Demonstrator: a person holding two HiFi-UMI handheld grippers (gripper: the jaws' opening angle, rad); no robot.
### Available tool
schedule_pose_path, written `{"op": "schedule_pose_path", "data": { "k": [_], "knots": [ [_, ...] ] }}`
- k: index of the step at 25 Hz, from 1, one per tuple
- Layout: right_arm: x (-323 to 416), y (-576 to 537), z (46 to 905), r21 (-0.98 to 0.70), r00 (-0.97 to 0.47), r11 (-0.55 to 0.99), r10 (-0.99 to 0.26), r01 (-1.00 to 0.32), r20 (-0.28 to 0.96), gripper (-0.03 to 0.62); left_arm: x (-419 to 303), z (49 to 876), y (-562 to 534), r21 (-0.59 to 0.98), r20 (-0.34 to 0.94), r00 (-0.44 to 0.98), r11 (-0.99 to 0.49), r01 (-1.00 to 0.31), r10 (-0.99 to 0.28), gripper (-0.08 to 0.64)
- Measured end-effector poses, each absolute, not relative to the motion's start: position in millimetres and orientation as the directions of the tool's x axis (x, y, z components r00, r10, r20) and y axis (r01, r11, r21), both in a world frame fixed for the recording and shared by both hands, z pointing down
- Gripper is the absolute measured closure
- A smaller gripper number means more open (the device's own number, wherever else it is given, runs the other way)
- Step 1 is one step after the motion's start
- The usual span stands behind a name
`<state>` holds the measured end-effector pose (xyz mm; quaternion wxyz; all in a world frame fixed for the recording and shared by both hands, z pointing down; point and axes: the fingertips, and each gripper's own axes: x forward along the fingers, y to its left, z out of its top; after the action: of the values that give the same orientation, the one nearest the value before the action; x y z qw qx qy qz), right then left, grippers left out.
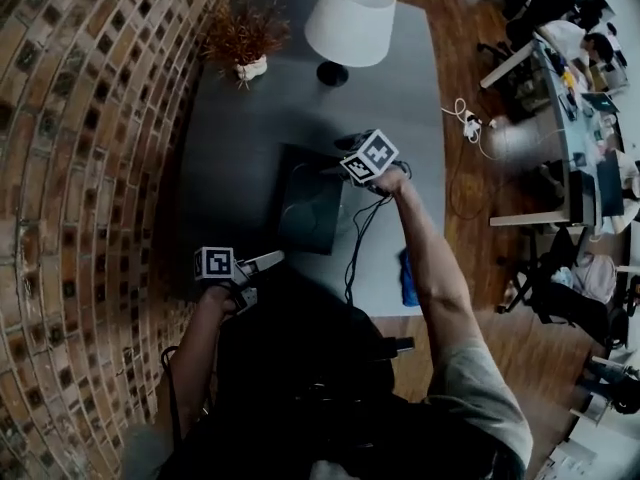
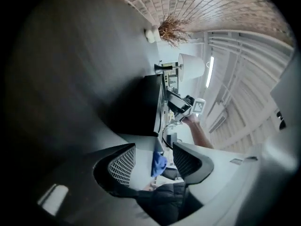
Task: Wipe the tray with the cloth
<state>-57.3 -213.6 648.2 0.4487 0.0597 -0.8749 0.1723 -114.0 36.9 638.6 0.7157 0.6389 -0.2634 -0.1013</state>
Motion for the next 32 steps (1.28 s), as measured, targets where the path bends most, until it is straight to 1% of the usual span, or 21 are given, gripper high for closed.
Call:
{"op": "schedule_pose_path", "data": {
  "k": [2, 3, 4, 6, 8, 10, 12, 15, 18, 20, 24, 28, 32],
  "knots": [
    [-65, -205, 667, -0.312, -0.538, 0.926, 0.156, -0.212, 0.828, 0.179, -105, 642, 28, 0.974, 0.216, 0.827, 0.175, -0.144, -0.518, 0.313],
    [-66, -198, 672, -0.353, -0.525, 0.914, 0.205, -0.198, 0.826, 0.204, -105, 644, 24, 0.975, 0.216, 0.815, 0.165, -0.149, -0.537, 0.311],
    [-66, -192, 676, -0.386, -0.523, 0.903, 0.239, -0.190, 0.818, 0.204, -106, 645, 22, 0.975, 0.222, 0.806, 0.149, -0.167, -0.548, 0.316],
    [-61, -189, 676, -0.409, -0.531, 0.891, 0.254, -0.195, 0.808, 0.204, -115, 648, 15, 0.967, 0.249, 0.783, 0.106, -0.231, -0.570, 0.300],
    [-50, -192, 675, -0.410, -0.537, 0.881, 0.234, -0.235, 0.810, 0.203, -132, 647, -4, 0.959, 0.262, 0.726, 0.087, -0.269, -0.636, 0.298],
    [-38, -194, 672, -0.439, -0.573, 0.848, 0.209, -0.298, 0.792, 0.204, -156, 647, -29, 0.960, 0.251, 0.643, 0.101, -0.261, -0.723, 0.292],
    [-27, -190, 666, -0.501, -0.643, 0.789, 0.183, -0.355, 0.744, 0.204, -182, 647, -58, 0.960, 0.243, 0.568, 0.109, -0.260, -0.786, 0.287],
    [-13, -176, 657, -0.596, -0.742, 0.684, 0.119, -0.420, 0.659, 0.204, -212, 647, -108, 0.952, 0.257, 0.503, 0.126, -0.279, -0.825, 0.276],
    [-8, -158, 653, -0.644, -0.796, 0.607, 0.029, -0.466, 0.604, 0.204, -229, 649, -158, 0.929, 0.268, 0.495, 0.085, -0.361, -0.827, 0.259],
    [-6, -151, 652, -0.655, -0.812, 0.566, -0.043, -0.501, 0.583, 0.204, -227, 647, -178, 0.912, 0.282, 0.507, 0.065, -0.404, -0.815, 0.259],
    [1, -145, 647, -0.684, -0.826, 0.491, -0.151, -0.540, 0.544, 0.206, -216, 638, -184, 0.905, 0.266, 0.549, 0.010, -0.425, -0.792, 0.252],
    [3, -143, 646, -0.690, -0.824, 0.465, -0.190, -0.555, 0.534, 0.206, -207, 619, -169, 0.914, 0.214, 0.600, -0.058, -0.401, -0.771, 0.259],
    [3, -140, 649, -0.654, -0.795, 0.476, -0.190, -0.588, 0.577, 0.206, -205, 619, -170, 0.901, 0.214, 0.562, -0.061, -0.429, -0.799, 0.252]
  ]
}}
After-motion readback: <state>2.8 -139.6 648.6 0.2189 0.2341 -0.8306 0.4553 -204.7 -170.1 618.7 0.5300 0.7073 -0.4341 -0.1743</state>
